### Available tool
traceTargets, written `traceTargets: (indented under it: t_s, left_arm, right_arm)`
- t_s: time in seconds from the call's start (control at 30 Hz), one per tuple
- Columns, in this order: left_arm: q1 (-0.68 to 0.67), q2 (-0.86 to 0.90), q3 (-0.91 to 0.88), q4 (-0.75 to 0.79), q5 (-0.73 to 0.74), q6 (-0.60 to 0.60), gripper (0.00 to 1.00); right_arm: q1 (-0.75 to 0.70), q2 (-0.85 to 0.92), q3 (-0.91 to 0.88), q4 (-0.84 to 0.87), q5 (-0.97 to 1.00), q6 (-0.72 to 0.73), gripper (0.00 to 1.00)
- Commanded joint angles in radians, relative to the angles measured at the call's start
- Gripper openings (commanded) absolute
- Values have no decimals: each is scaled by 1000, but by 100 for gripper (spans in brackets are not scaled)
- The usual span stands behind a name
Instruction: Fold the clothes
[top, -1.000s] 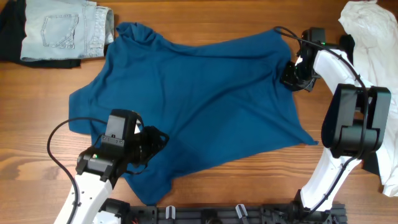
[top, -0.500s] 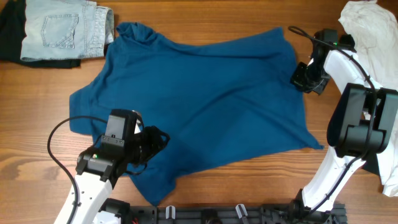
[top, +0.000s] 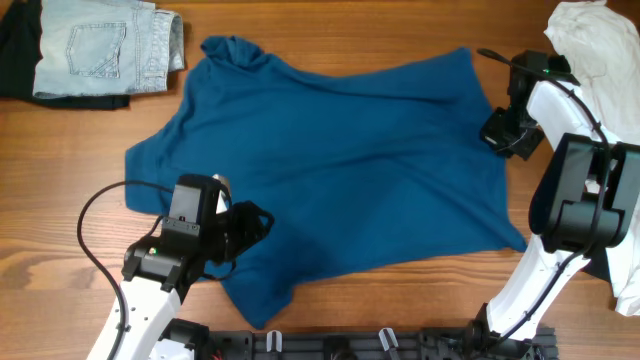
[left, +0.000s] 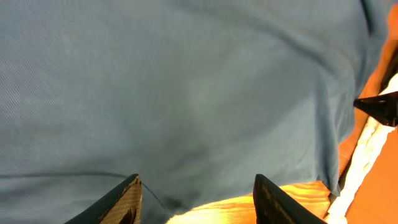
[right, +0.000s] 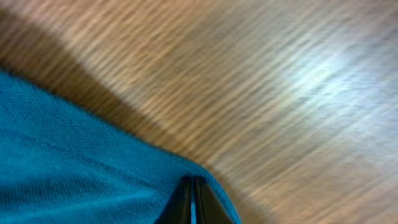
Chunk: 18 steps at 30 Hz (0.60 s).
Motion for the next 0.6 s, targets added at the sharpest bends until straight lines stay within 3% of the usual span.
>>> traceTargets:
  t_s: [0.0,0.2,0.23,0.3,0.37,0.43,0.57]
  left_arm:
    - [-5,-6,-2,23,-9,39,57]
    - [-5,-6,-2,36,-8,95,58]
    - [-5,-6,-2,40,-8,102,58]
    - [-5,-6,-2,50,3,117,57]
    - [-5,-6,-2,59,4,116,56]
    - [-5,-1,-2,74,7,117,56]
    - [-5,25,-2,110,19,116,56]
  right_arm:
    - [-50,59,-28,-3,112,58,4]
    - [-70,-30,28,-6,108,22,4]
    - [-70,-54,50,-3,104,5,11]
    - [-69,-98,100,35,11,-110,43]
    - [-68,-126,164,86,-174,-260,62]
    - [-68,-132,236,121,-349,-300,59]
    - [-45,-132,315,207,-512,-293,30]
